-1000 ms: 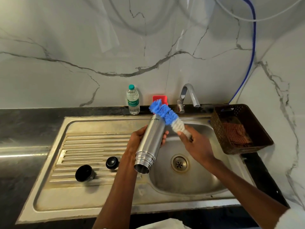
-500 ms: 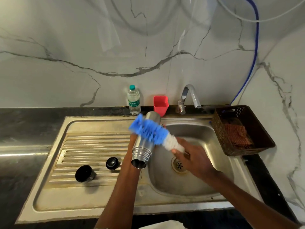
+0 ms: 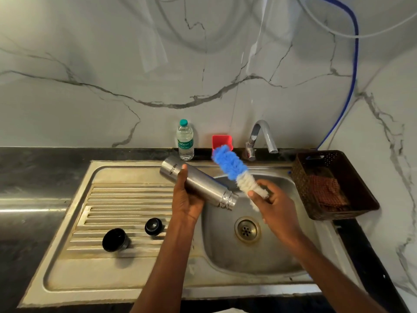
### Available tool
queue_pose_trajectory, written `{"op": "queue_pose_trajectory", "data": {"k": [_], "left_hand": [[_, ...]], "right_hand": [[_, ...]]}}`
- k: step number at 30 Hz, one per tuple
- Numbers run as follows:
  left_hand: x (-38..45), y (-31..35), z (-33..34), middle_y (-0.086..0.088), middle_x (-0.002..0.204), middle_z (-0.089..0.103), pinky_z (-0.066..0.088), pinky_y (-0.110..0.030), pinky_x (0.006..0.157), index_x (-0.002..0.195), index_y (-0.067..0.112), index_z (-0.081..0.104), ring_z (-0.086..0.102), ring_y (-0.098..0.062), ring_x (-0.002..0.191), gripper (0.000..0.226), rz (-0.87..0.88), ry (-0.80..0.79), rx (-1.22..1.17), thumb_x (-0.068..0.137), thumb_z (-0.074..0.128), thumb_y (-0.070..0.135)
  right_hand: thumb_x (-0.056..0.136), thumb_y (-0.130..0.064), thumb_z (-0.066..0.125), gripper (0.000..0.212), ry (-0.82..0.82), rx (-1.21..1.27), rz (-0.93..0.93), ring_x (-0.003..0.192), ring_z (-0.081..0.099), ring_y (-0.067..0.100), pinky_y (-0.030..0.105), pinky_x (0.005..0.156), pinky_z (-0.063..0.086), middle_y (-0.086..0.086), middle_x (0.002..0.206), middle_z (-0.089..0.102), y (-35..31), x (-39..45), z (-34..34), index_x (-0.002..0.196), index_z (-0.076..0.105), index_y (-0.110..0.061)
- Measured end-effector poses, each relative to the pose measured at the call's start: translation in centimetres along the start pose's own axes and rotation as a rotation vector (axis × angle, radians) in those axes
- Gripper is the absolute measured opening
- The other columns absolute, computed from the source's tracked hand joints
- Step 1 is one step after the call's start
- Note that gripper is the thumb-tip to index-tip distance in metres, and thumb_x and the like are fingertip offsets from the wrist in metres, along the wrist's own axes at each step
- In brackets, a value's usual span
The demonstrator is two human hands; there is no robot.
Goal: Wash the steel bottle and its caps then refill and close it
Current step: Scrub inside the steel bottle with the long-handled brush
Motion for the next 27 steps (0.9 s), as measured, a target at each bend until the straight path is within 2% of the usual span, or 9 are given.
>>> {"op": "queue_pose_trajectory", "data": {"k": [2, 4, 6, 8, 11, 13, 18, 23, 27], "left_hand": [[0.1, 0.9, 0.2, -0.018, 0.137, 0.069, 0.046, -0.068, 0.11, 0.149, 0.016, 0.053, 0.061, -0.038, 0.132, 0.092, 0.044, 0.013, -0.004, 0.068, 0.093, 0.032], [0.0, 1.6, 0.4, -0.015, 0.138, 0.069, 0.05, -0.069, 0.104, 0.149, 0.022, 0.053, 0.064, -0.037, 0.129, 0.097, 0.123, 0.0, 0.05, 0.063, 0.098, 0.025], [-0.4, 1.7, 0.4, -0.013, 0.138, 0.069, 0.053, -0.068, 0.101, 0.146, 0.023, 0.056, 0.065, -0.036, 0.126, 0.086, 0.188, 0.028, 0.08, 0.068, 0.092, 0.013], [-0.7, 1.3, 0.3, -0.013, 0.136, 0.069, 0.054, -0.068, 0.1, 0.143, 0.021, 0.058, 0.066, -0.035, 0.125, 0.077, 0.196, 0.07, 0.078, 0.072, 0.085, 0.008], [-0.9, 0.4, 0.8, -0.016, 0.135, 0.07, 0.052, -0.072, 0.099, 0.136, 0.02, 0.063, 0.067, -0.037, 0.124, 0.07, 0.159, 0.06, 0.085, 0.07, 0.084, 0.008], [-1.2, -0.6, 1.2, -0.017, 0.134, 0.07, 0.051, -0.074, 0.099, 0.137, 0.019, 0.061, 0.067, -0.038, 0.122, 0.071, 0.116, 0.038, 0.075, 0.07, 0.084, 0.008], [-1.4, -0.5, 1.7, -0.013, 0.137, 0.069, 0.053, -0.072, 0.098, 0.145, 0.021, 0.053, 0.065, -0.036, 0.125, 0.076, 0.141, 0.079, 0.023, 0.077, 0.083, 0.005], [-0.7, 1.3, 0.0, -0.015, 0.138, 0.068, 0.055, -0.072, 0.092, 0.152, 0.017, 0.048, 0.068, -0.035, 0.123, 0.083, 0.171, 0.162, -0.034, 0.078, 0.084, 0.009], [-1.7, 0.2, 1.2, -0.017, 0.142, 0.066, 0.053, -0.071, 0.097, 0.153, 0.015, 0.05, 0.062, -0.038, 0.131, 0.1, 0.117, 0.013, 0.05, 0.063, 0.093, 0.003]], "right_hand": [[0.092, -0.038, 0.074, 0.035, 0.021, -0.058, 0.023, 0.067, 0.067, -0.001, 0.013, 0.058, 0.046, -0.016, 0.086, 0.074, 0.1, -0.7, -1.5, 0.125, 0.065, -0.042], [0.092, -0.038, 0.073, 0.045, -0.008, -0.153, 0.043, 0.07, 0.065, -0.003, 0.01, 0.057, 0.043, -0.016, 0.084, 0.072, 0.0, -1.9, -2.2, 0.134, 0.06, -0.044], [0.092, -0.041, 0.072, 0.05, -0.036, -0.276, 0.04, 0.069, 0.063, -0.008, 0.008, 0.058, 0.041, -0.018, 0.088, 0.071, -0.5, -3.6, -2.6, 0.139, 0.055, -0.048], [0.093, -0.042, 0.07, 0.053, -0.057, -0.407, 0.045, 0.073, 0.065, -0.004, 0.017, 0.066, 0.047, -0.015, 0.096, 0.074, -1.0, -5.5, -2.9, 0.142, 0.051, -0.05], [0.097, -0.043, 0.061, 0.055, -0.123, -0.563, 0.081, 0.096, 0.07, 0.02, 0.034, 0.078, 0.054, -0.003, 0.109, 0.075, -1.1, -6.2, -1.8, 0.148, 0.041, -0.051], [0.099, -0.042, 0.058, 0.054, -0.118, -0.617, 0.092, 0.104, 0.069, 0.027, 0.039, 0.084, 0.054, 0.003, 0.116, 0.073, -1.6, -4.3, -1.2, 0.15, 0.041, -0.048], [0.099, -0.037, 0.058, 0.052, -0.087, -0.643, 0.084, 0.106, 0.068, 0.027, 0.035, 0.079, 0.049, 0.002, 0.121, 0.072, -4.1, -0.2, -0.9, 0.149, 0.044, -0.044], [0.103, -0.038, 0.048, 0.053, -0.19, -0.853, -0.032, 0.104, 0.068, 0.026, 0.042, 0.084, 0.051, 0.0, 0.117, 0.07, -5.4, -4.2, 0.4, 0.151, 0.027, -0.047], [0.097, -0.037, 0.059, 0.05, -0.172, -0.822, -0.032, 0.105, 0.068, 0.024, 0.038, 0.084, 0.055, 0.001, 0.118, 0.071, -4.8, 0.8, 0.3, 0.146, 0.049, -0.039]]}}
Point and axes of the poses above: each hand's wrist, its own x-axis towards the middle knuckle, its own z-axis out of the palm, y = z × x, the point moved 10 cm from there along x, towards the middle knuckle
